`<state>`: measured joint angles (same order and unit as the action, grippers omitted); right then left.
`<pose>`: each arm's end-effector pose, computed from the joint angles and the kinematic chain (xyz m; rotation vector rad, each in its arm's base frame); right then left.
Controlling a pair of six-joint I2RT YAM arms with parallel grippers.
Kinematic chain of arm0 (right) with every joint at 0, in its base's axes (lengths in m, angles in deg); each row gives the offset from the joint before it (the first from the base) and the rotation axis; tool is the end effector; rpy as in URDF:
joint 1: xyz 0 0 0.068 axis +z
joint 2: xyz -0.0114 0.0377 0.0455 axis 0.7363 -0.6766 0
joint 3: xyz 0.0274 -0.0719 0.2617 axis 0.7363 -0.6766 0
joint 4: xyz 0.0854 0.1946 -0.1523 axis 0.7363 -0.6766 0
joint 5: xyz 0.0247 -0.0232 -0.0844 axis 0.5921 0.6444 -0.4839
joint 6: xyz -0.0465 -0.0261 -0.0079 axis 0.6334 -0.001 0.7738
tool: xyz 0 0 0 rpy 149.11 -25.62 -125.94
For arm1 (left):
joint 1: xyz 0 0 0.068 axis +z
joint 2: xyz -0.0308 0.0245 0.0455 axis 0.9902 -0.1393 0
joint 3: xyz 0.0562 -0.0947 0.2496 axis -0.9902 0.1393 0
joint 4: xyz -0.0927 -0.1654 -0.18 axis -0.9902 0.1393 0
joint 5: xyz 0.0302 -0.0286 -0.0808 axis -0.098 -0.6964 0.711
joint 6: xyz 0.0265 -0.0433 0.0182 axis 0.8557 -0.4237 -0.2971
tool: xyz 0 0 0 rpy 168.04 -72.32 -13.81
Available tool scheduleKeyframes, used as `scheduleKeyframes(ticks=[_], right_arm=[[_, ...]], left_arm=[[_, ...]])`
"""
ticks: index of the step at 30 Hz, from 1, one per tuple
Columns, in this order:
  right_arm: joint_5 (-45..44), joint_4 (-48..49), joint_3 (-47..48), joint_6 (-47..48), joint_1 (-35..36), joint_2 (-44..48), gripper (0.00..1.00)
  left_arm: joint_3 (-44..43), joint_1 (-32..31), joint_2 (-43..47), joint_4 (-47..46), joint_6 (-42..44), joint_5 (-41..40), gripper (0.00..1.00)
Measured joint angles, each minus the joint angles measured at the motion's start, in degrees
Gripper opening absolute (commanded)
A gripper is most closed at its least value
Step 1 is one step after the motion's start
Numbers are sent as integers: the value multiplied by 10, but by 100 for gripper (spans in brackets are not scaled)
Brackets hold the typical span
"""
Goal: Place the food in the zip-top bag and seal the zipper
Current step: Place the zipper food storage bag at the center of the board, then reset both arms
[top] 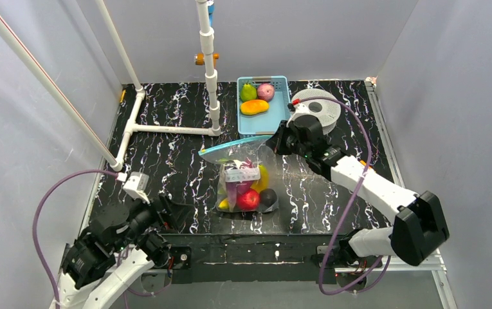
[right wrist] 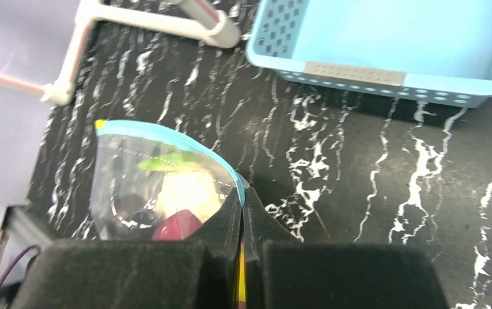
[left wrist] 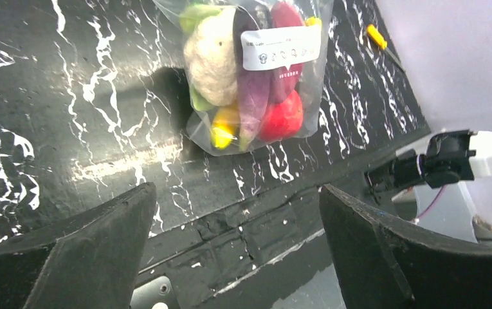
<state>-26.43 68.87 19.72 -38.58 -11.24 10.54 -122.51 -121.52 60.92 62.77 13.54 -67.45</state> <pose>0.2351 0.1730 0.2971 -0.0938 2.0020 0.8078 0.0254 -0.0190 0.3222 0.0921 1.9073 -0.8298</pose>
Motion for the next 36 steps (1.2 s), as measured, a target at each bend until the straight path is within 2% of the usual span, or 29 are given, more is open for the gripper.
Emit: scheduleKeyframes(ticks=[3, 7, 11, 18, 24, 31, 36], right_arm=[[-56, -45, 44, -6, 5, -43, 1], [-134, -104, 56, -14, 7, -54, 1], [-196, -151, 56, -21, 7, -54, 3], [-234, -179, 56, -20, 7, -61, 43], [-255, -205, 55, -3, 7, -58, 68], [-253, -243, 56, 32, 7, 47, 97], [-235, -254, 67, 55, 7, 150, 98]], left_arm=[[0, 0, 42, 9, -12, -32, 98], [3, 0, 97, 16, -28, -68, 98], [10, 0, 101, 19, -37, -89, 98], [11, 0, 101, 17, -34, -81, 98], [11, 0, 84, 13, -24, -57, 98], [11, 0, 65, 3, -15, -37, 98], [11, 0, 69, 2, -13, -34, 98]])
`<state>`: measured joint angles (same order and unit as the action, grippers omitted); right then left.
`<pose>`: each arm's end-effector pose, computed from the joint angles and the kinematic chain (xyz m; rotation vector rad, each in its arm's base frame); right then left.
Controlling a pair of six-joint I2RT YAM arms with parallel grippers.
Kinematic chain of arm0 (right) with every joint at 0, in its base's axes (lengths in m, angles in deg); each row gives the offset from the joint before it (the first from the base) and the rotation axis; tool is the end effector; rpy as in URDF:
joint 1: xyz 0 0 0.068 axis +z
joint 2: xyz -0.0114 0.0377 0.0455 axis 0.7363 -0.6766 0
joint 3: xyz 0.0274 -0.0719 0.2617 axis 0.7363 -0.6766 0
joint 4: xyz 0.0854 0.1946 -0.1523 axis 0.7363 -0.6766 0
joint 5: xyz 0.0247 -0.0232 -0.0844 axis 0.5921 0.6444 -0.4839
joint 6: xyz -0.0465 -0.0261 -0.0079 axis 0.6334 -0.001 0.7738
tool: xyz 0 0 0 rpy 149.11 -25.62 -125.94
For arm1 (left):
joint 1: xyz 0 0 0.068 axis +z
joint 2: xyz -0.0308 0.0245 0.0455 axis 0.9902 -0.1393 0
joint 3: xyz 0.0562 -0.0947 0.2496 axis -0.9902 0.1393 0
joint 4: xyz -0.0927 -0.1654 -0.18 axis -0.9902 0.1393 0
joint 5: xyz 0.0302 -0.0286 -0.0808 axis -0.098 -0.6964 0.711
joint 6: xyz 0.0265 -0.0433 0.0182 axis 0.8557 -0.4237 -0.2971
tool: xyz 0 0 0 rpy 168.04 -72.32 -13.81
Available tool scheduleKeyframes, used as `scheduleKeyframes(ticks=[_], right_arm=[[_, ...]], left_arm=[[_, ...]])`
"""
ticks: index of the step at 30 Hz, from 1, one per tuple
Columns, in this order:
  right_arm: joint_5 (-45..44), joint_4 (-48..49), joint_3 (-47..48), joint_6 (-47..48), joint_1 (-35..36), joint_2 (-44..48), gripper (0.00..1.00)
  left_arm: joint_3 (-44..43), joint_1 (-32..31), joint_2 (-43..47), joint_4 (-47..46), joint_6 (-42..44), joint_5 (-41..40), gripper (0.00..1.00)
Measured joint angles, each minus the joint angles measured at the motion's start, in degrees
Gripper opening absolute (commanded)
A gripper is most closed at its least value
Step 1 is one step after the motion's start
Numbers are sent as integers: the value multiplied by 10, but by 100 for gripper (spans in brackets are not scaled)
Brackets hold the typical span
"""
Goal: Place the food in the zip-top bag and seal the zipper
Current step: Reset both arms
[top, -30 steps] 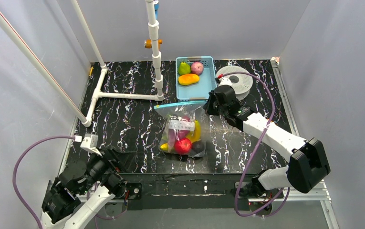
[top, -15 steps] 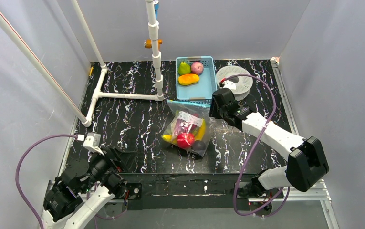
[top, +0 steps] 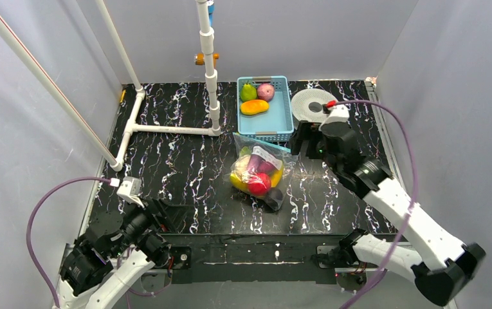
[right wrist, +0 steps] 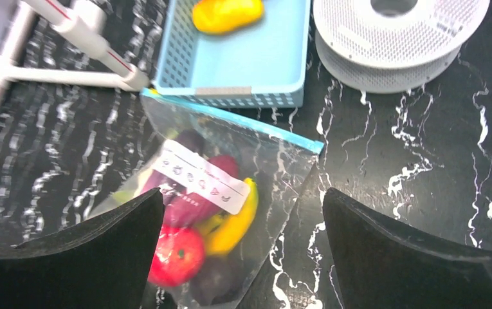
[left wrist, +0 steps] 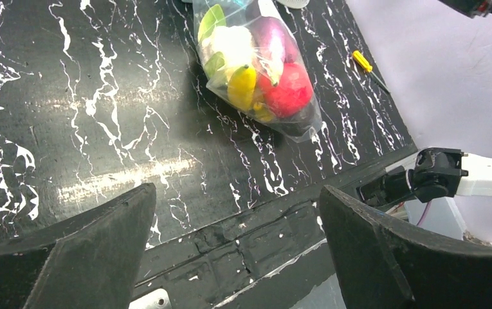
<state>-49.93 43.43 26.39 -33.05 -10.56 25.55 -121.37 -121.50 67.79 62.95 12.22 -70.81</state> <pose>0.1825 0.1201 0.3564 0.0683 1.9650 0.3443 0.0101 -0.0038 0.3168 0.0177 1.8052 -0.8405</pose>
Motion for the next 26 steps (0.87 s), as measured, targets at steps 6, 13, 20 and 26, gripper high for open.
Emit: scheduleKeyframes(ticks=[6, 13, 20, 26], right_arm=[[-5, -23, 27, 15, 0, 121, 98], [-59, -28, 41, 47, 0, 210, 98], [-123, -27, 42, 64, 0, 262, 98], [-130, -23, 41, 85, 0, 265, 98]], left_arm=[[-10, 0, 30, -5, 10, -9, 98], [-74, 0, 28, -36, 37, -20, 98], [-108, 0, -8, -56, 55, -23, 98], [-91, 0, -22, -69, 52, -18, 98]])
